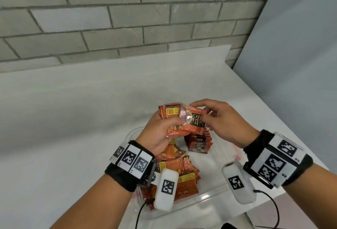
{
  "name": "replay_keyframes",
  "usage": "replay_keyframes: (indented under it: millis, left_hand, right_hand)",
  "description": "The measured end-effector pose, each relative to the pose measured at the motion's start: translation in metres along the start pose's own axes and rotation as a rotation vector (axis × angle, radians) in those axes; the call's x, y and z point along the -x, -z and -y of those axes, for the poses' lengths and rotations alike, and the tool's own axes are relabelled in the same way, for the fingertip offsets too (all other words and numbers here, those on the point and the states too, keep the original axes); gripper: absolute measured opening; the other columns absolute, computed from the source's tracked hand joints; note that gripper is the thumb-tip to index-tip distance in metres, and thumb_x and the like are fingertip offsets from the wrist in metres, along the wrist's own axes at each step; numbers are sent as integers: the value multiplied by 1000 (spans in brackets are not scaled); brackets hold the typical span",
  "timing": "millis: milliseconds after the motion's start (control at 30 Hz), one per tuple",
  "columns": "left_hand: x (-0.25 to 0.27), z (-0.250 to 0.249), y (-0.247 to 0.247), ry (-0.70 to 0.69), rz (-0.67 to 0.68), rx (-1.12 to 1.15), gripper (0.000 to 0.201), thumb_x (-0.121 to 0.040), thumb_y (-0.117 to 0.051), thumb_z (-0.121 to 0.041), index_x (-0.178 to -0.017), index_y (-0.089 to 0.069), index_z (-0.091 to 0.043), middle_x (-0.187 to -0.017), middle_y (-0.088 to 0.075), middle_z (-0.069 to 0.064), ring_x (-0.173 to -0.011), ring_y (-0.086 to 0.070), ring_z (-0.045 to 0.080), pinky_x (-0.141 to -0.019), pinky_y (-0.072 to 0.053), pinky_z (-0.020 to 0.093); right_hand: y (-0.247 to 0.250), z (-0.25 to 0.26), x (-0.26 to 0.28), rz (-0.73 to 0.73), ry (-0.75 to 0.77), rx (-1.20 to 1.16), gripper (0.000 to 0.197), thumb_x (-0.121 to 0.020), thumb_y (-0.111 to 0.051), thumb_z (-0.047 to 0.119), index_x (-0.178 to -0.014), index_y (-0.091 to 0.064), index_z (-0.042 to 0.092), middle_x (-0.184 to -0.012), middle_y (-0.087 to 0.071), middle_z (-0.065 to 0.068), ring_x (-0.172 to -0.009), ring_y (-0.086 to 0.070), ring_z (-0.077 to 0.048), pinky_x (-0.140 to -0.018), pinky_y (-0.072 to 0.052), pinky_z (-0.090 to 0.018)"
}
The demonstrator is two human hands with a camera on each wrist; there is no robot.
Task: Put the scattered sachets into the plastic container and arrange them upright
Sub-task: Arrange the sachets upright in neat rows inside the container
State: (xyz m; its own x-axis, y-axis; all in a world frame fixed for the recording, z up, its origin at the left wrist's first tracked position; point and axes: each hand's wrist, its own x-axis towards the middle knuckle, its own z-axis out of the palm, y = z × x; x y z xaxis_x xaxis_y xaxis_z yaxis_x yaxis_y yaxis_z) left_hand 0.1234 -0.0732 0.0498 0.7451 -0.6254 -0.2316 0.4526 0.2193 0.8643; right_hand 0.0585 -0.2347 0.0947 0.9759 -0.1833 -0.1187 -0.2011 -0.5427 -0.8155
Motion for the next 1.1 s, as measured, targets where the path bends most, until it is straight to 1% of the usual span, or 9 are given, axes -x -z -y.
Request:
replay_keyframes:
  millis: [100,300,400,467,600,733,867,967,1100]
  left_hand:
    - [2,1,4,-27,-1,-4,35,-81,-53,16,-99,-66,-10,-93,-71,11,-87,-69,24,-76,-56,38]
    - [5,2,9,-61,-14,59,38,-79,-54,19,-104,-63,-9,-100,-70,14,-92,-69,26,-78,-56,37]
    - [3,1,10,-57,-4,96,37,-76,-64,5,-111,-61,-6,-108,-69,17,-98,-68,28,-84,-56,41]
    - [2,1,11,-66,-24,158,31,-75,-66,-10,-105,-62,-6,-102,-70,16,-94,-68,27,-83,-55,43]
    - [-3,2,16,-83,-107,226,24,-72,-68,-21,-93,-64,-11,-87,-68,10,-76,-67,23,-73,-56,38]
    - [-4,4,18,-81,-117,215,29,-70,-69,-22,-96,-62,-9,-85,-69,9,-73,-67,22,-72,-56,37]
    - [-4,3,19,-66,-110,192,29,-70,-68,-23,-95,-63,-10,-86,-70,9,-75,-68,21,-74,-56,38]
    - [-5,3,19,-45,-112,185,17,-79,-66,-19,-94,-62,-11,-85,-70,8,-74,-68,21,-71,-57,36]
    - [-5,3,20,-26,-115,178,5,-90,-59,-15,-91,-62,-11,-83,-68,7,-71,-66,20,-67,-56,34]
  right_hand:
    - [-3,1,1,75,-14,-155,42,-93,-49,1,-108,-62,39,-103,-66,2,-80,-62,-7,-60,-47,-19]
    - [-4,-6,9,69,-116,-299,12,-88,-61,3,-93,-58,14,-74,-67,-1,-65,-60,-12,-60,-48,-28]
    - [-1,-7,9,19,-65,-303,11,-89,-60,3,-94,-60,14,-75,-66,-4,-67,-58,-15,-61,-47,-30]
    - [6,-9,7,-27,-44,-282,13,-91,-59,5,-94,-62,17,-80,-66,-6,-71,-58,-16,-61,-47,-30]
    - [22,-23,8,11,66,151,11,-92,-60,13,-93,-66,23,-81,-69,2,-74,-62,-9,-68,-46,-22]
    - [11,-34,10,186,115,628,12,-90,-60,17,-98,-68,21,-83,-65,10,-67,-53,-4,-61,-37,-12]
    - [-3,-31,6,297,57,827,14,-87,-59,17,-95,-69,23,-92,-68,5,-78,-58,-14,-71,-50,-31]
    - [-10,-25,3,335,42,944,12,-85,-59,17,-89,-68,22,-90,-67,2,-79,-60,-19,-63,-46,-29]
    - [-21,-17,1,327,61,1134,15,-86,-53,13,-88,-67,19,-81,-53,-1,-69,-52,-23,-48,-28,-22]
